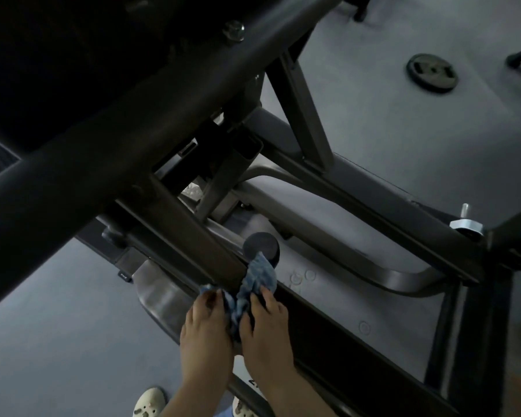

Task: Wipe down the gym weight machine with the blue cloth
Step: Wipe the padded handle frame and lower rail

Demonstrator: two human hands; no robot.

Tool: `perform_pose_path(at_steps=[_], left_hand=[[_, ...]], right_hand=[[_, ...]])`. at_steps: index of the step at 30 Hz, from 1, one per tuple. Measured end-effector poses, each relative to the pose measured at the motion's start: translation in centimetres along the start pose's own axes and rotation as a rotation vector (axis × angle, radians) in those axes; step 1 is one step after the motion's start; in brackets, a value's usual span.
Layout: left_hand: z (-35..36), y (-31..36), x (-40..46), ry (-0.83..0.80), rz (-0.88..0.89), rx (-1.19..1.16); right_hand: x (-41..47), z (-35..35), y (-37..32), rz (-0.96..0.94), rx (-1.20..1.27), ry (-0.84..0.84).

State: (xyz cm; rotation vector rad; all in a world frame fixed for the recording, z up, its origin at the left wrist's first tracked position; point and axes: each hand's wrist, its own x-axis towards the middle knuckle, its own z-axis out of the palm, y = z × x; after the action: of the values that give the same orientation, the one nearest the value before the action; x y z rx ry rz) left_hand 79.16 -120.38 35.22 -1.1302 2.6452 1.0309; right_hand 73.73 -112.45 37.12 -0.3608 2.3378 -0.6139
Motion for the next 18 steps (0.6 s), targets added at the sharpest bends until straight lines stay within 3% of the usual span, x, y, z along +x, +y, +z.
perform_pose_path(at_steps=[3,5,7,10,14,18], left_hand=[[-0.6,2.0,0.1,-0.069,0.013,-0.067],[-1.4,4.1,0.3,-0.039,-0.072,-0.139],[-1.5,5.6,0.7,-0.01,0.058,-0.173],[-1.8,9.0,3.0,-0.009,0.033,-0.474],[-2.4,14.2,7.8,-0.139,-0.08,-0.808],[-0.5,17.4,15.2,-0.03,-0.11,-0.805]], right_hand=[[0.0,-1.4,-1.0,0.067,0.24,0.041],[0.5,-2.6,-1.5,0.103,0.347,0.063],[1.4,-4.0,-1.6,0.093,0.451,0.156],[3.3,-6.1,-1.8,0.089,0.675,0.335],[6.7,-9.7,-1.5,0.08,0.7,0.545],[11.5,-13.6,-1.4,0.076,0.652,0.698]])
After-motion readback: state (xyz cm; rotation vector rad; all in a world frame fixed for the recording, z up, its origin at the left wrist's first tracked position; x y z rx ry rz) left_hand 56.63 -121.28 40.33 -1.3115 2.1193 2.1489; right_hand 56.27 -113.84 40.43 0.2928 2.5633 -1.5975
